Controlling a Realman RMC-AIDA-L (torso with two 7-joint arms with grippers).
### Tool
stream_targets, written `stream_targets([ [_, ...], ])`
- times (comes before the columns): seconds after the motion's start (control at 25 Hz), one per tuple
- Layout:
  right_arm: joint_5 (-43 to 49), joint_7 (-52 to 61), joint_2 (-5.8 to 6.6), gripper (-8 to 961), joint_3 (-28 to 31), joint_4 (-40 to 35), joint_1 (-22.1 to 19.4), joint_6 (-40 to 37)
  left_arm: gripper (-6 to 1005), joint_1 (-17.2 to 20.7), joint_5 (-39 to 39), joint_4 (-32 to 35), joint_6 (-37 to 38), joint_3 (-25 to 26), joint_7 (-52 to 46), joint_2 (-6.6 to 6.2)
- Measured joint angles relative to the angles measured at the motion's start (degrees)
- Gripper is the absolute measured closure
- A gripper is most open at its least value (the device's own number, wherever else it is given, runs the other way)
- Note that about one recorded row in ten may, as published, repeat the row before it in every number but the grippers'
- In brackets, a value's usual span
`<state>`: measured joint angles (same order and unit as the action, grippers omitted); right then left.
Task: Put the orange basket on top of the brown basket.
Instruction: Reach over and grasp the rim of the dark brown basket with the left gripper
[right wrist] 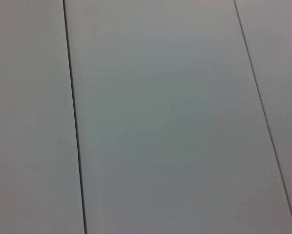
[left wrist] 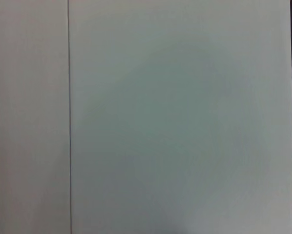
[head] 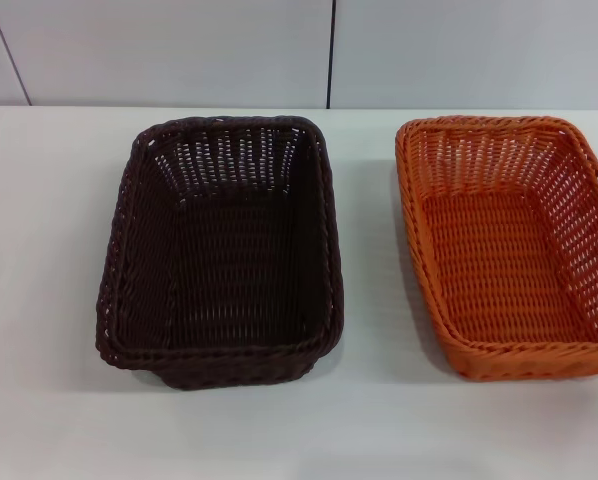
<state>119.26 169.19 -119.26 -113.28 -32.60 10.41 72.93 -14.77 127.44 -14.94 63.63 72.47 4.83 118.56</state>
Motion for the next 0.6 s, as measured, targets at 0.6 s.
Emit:
stream_targets([
  [0.6, 0.0, 0.0, 0.00, 127, -0.3, 0.0, 0.0, -0.1, 226, 0.2, 1.8, -5.8, -4.3, -0.5, 0.3, -1.95],
])
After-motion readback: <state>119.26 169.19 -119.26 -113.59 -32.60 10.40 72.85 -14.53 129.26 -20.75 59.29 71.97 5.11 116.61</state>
